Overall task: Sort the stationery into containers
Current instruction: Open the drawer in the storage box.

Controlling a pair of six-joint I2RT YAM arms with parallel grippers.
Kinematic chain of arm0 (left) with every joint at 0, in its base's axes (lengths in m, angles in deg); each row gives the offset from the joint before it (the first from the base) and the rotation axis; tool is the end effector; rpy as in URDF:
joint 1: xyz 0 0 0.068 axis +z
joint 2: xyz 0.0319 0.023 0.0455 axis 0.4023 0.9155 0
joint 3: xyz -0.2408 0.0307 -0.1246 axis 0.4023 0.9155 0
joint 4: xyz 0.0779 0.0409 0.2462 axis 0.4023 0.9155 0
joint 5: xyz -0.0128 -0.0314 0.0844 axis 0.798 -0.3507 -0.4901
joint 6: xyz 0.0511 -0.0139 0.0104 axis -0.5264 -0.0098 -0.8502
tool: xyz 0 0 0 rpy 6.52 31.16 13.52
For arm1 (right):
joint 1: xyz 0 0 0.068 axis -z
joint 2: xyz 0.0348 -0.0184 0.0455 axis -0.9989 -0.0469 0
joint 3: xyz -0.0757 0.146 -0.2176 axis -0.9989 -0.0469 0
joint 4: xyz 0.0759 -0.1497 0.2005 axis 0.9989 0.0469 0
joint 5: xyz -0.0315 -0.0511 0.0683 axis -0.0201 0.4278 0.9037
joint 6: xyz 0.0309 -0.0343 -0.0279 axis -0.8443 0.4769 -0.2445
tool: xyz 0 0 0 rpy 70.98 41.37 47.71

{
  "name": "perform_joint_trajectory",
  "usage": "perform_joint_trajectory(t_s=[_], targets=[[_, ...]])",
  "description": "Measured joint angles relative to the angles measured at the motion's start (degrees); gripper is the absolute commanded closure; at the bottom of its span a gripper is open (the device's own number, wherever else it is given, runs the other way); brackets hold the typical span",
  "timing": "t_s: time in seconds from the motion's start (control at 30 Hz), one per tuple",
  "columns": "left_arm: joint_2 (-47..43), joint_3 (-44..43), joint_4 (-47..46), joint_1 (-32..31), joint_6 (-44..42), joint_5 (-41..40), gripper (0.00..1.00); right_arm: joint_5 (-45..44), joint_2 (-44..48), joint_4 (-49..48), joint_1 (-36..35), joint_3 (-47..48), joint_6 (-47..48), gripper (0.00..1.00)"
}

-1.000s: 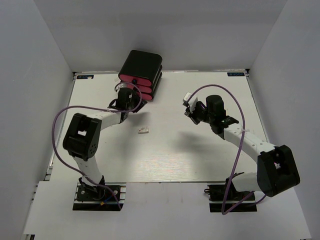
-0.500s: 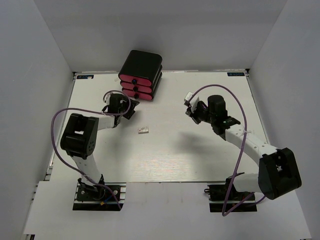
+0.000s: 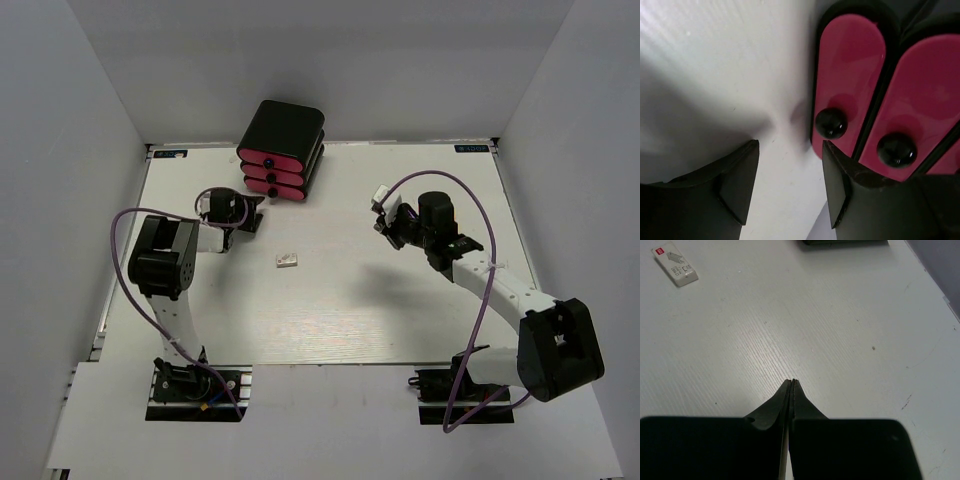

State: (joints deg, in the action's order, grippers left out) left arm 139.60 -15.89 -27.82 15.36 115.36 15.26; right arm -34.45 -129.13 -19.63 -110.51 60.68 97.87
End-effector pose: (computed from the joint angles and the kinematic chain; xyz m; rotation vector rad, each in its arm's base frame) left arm 0.3761 -0.0569 0.1138 -1.4076 1.8806 -0.9084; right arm 0.2585 0.1246 0.2552 -1.0760 1.6421 0.2849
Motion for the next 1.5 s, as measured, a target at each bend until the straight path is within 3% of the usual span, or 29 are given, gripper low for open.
perform_joint_trajectory(t_s=[0.53,0.8,1.33,1.5], targets=[[9.2,-9.4,-4.0,0.0,8.3,1.7,0.36,0.0,-0.9,0.0,0.5,0.0,0.6,1.0],[10.8,-10.1,-5.6,0.0,10.0,2.9,0.44,0.0,-1.5,0.0,0.7,0.0,0.6,1.0],[13.0,-10.1,-11.4,0.3,11.4,7.6,0.46,0.0,-2.3,0.0,0.7,0.0,0.6,1.0],[13.0,-10.1,-12.3,0.0,11.9,8.6,0.56,0.0,-2.3,0.0,0.7,0.0,0.6,1.0]])
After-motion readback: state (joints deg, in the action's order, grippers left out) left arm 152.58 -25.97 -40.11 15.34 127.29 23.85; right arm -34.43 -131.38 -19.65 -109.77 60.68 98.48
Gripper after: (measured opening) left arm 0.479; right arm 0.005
